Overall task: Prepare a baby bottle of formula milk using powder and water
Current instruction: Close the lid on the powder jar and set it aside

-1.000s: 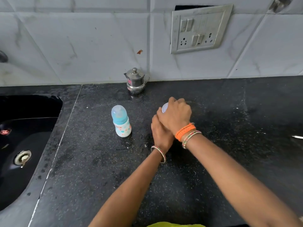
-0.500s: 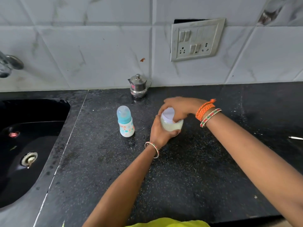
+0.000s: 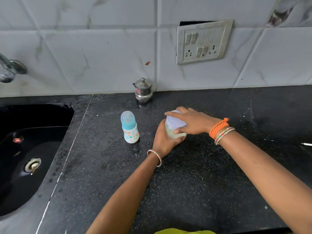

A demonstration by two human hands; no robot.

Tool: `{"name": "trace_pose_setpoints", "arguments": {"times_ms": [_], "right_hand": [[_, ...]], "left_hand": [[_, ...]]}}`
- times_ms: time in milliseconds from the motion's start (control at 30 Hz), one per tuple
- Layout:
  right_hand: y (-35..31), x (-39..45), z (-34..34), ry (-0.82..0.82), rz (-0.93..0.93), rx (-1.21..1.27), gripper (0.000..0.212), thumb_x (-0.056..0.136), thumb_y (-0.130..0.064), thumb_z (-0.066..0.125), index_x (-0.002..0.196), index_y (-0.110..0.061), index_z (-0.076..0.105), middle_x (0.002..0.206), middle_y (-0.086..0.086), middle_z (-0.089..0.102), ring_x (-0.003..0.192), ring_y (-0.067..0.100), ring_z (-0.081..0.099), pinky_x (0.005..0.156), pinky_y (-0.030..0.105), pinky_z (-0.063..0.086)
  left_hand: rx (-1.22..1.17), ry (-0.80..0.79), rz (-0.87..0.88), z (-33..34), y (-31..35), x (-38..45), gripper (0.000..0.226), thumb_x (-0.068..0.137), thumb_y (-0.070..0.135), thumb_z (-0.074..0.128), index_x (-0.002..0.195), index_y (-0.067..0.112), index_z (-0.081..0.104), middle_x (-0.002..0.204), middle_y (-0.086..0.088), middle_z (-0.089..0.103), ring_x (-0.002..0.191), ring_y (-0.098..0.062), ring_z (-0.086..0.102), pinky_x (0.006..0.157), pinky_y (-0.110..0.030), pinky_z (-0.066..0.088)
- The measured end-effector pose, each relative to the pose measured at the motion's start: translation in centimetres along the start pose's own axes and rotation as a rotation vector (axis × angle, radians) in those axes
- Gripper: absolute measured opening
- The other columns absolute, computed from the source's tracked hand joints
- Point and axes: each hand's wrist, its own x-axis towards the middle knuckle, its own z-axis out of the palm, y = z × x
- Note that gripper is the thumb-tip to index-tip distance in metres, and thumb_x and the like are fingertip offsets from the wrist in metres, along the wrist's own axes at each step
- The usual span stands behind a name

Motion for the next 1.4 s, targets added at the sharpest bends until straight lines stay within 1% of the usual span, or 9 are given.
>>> {"name": "trace_pose_setpoints", "arguments": {"times_ms": [233,300,433,667,767,867,1033,1167,1400], "right_hand": [[-0.1,0.6,-0.4,0.131,-0.024,-0.046,0.075,0.066,-0.072,0.063,0.131,-0.045,0.035,0.099,-0.005,0.038,0.090,0.023,0.056,0.068,0.032,0.041],[-0.2,1.2,-0.7,0.143,-0.019,-0.038,0.074,0.065,-0.075,0.063,0.128,-0.044,0.039,0.095,-0.005,0.037,0.086,0.023,0.055,0.068,0.031,0.037],[0.0,0.8,0.8,0.224,0.055,0.105,0.068,0.068,-0.070,0.065,0.127,-0.047,0.040,0.099,-0.004,0.038,0.087,0.024,0.055,0.074,0.036,0.043],[-0.8,1.4,1.0,0.217,0.146,0.180,0.062,0.072,-0.060,0.066,0.126,-0.046,0.038,0.112,-0.002,0.045,0.099,0.029,0.057,0.085,0.042,0.047],[0.2,2.2,-1.8,0.101,0.134,0.331,0.060,0.073,-0.052,0.072,0.125,-0.041,0.045,0.122,-0.003,0.049,0.087,0.020,0.059,0.068,0.037,0.060],[1.5,4.0,-5.1,0.118,0.130,0.404,0.065,0.073,-0.045,0.075,0.131,-0.037,0.045,0.127,-0.001,0.048,0.087,0.023,0.063,0.058,0.035,0.061],[3.3,11.0,-8.6,0.246,0.158,0.225,0.065,0.074,-0.044,0.074,0.132,-0.035,0.046,0.134,0.011,0.049,0.096,0.031,0.059,0.070,0.033,0.054],[3.9,15.7,-9.7,0.174,0.153,0.131,0.071,0.077,-0.031,0.075,0.139,-0.029,0.041,0.143,0.010,0.043,0.125,0.032,0.046,0.098,0.039,0.043],[3.4,19.2,-11.2,-0.021,0.154,0.039,0.068,0.074,-0.006,0.076,0.135,-0.021,0.049,0.141,0.009,0.043,0.123,0.032,0.046,0.086,0.037,0.046]], "left_hand": [[-0.005,0.054,-0.013,0.3,0.1,-0.3,0.075,0.060,0.027,0.083,0.119,0.036,0.037,0.115,0.013,0.054,0.099,0.006,0.053,0.078,-0.004,0.041],[-0.006,0.079,-0.042,0.3,0.0,-0.1,0.076,0.056,0.033,0.082,0.119,0.037,0.039,0.117,0.011,0.057,0.103,-0.003,0.055,0.088,-0.021,0.049],[0.049,0.107,-0.070,0.7,-0.7,0.0,0.078,0.049,0.049,0.079,0.116,0.043,0.040,0.116,0.014,0.059,0.110,-0.009,0.056,0.097,-0.045,0.044],[0.012,-0.118,-0.150,-1.5,0.6,0.9,0.089,0.057,0.032,0.086,0.129,0.027,0.034,0.123,0.009,0.053,0.116,-0.012,0.052,0.093,-0.030,0.045],[0.139,-0.326,-0.145,-4.5,2.4,2.7,0.089,0.074,0.015,0.078,0.143,0.015,0.022,0.140,-0.004,0.042,0.128,-0.019,0.043,0.094,-0.026,0.039],[0.008,-0.199,-0.033,-8.1,5.7,4.8,0.079,0.081,0.001,0.067,0.146,0.011,0.023,0.148,-0.008,0.035,0.136,-0.021,0.036,0.095,-0.024,0.047],[-0.256,0.039,0.083,-14.7,10.0,8.7,0.032,0.084,-0.008,0.057,0.111,0.010,0.057,0.109,-0.013,0.065,0.101,-0.025,0.063,0.085,-0.032,0.054],[-0.172,0.074,-0.007,-17.0,7.7,10.2,0.027,0.087,-0.007,0.052,0.100,0.016,0.062,0.100,-0.007,0.069,0.092,-0.021,0.065,0.078,-0.031,0.054],[-0.160,0.076,-0.139,-18.3,2.8,10.9,0.025,0.091,-0.005,0.048,0.097,0.016,0.061,0.093,-0.002,0.068,0.080,-0.011,0.065,0.073,-0.027,0.052]]}}
